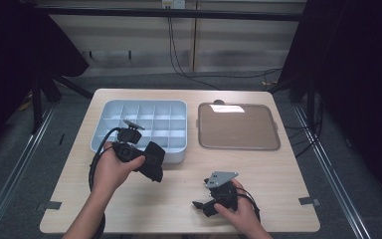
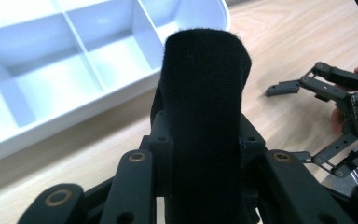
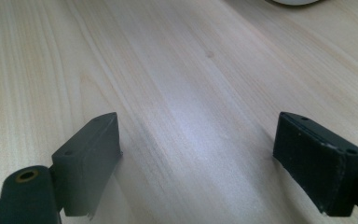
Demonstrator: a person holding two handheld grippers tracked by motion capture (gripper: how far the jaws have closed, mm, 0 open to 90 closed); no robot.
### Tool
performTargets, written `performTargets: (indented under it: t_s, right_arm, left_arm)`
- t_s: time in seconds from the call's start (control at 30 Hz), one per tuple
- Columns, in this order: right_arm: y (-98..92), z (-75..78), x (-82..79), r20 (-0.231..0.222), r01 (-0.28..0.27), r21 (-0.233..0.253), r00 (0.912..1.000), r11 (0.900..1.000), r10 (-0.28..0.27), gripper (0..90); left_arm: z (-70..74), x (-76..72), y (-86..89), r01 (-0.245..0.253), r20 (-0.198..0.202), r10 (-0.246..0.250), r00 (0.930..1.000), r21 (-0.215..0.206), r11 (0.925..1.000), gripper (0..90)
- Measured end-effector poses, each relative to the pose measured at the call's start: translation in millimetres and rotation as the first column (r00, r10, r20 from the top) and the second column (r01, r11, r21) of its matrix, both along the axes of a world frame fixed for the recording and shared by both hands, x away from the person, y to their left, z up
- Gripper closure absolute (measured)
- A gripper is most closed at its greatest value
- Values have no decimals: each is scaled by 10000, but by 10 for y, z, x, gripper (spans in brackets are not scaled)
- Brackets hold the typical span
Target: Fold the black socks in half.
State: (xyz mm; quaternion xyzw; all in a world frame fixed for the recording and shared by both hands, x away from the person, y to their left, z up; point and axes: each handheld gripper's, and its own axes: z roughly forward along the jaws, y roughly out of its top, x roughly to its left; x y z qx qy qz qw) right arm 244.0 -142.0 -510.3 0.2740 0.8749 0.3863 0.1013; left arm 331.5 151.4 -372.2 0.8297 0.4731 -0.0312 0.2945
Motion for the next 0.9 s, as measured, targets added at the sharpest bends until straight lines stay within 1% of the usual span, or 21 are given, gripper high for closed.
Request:
performTargets:
  t_s: [0.03, 0.1, 0.33, 0.4, 0.43, 0.5, 0.53, 0.6, 0.63, 0.67, 0.83, 0.87, 0.9]
  right_arm:
    - [0, 0, 0, -1, 1, -3, 10000, 10000, -1, 142]
    - [-1, 2, 0, 18, 6, -44, 10000, 10000, -6, 141]
    - [-1, 2, 1, 33, 3, -57, 10000, 10000, -3, 140]
    - [0, 1, 1, 23, 8, -47, 10000, 10000, -8, 140]
    - [-1, 1, 1, 20, -1, -30, 10000, 10000, 1, 140]
    - [0, 1, 0, 21, 10, -44, 10000, 10000, -10, 140]
    - [0, 1, 0, 25, 12, -45, 10000, 10000, -12, 140]
    - [0, 1, 0, 21, 8, -45, 10000, 10000, -8, 140]
    - [-1, 2, 0, 20, 18, -58, 10000, 10000, -18, 140]
    - [0, 2, -1, 12, 26, -49, 10000, 10000, -26, 140]
    - [1, 2, -4, -8, 54, -45, 10000, 10000, -54, 140]
    - [1, 2, -4, -3, 49, -46, 10000, 10000, -49, 141]
    - [1, 2, -5, -10, 57, -45, 10000, 10000, -57, 140]
  left_arm:
    - [21, 10, 25, 38, 29, -38, 10000, 46, 10000, 669]
    - [56, 23, 62, -133, 45, 133, 9999, -52, 9999, 669]
    - [174, 90, 194, -359, 171, 359, 9992, -11, 9994, 669]
    - [198, 110, 219, -493, 219, 493, 9985, -46, 9988, 670]
    - [209, 126, 236, -446, 173, 447, 9989, -60, 9990, 670]
    - [220, 149, 250, -595, 187, 596, 9980, -52, 9982, 669]
    - [224, 165, 259, -579, 159, 579, 9982, -18, 9983, 669]
    - [228, 199, 280, -592, 94, 593, 9982, -111, 9982, 669]
    - [230, 216, 291, -568, 99, 568, 9983, 0, 9984, 669]
    - [231, 230, 294, -678, 119, 678, 9976, 9, 9977, 670]
    - [232, 315, 341, -844, 46, 844, 9964, -64, 9964, 670]
    - [234, 326, 346, -937, 41, 937, 9956, -109, 9955, 670]
    - [238, 344, 360, -970, 73, 970, 9953, -28, 9953, 669]
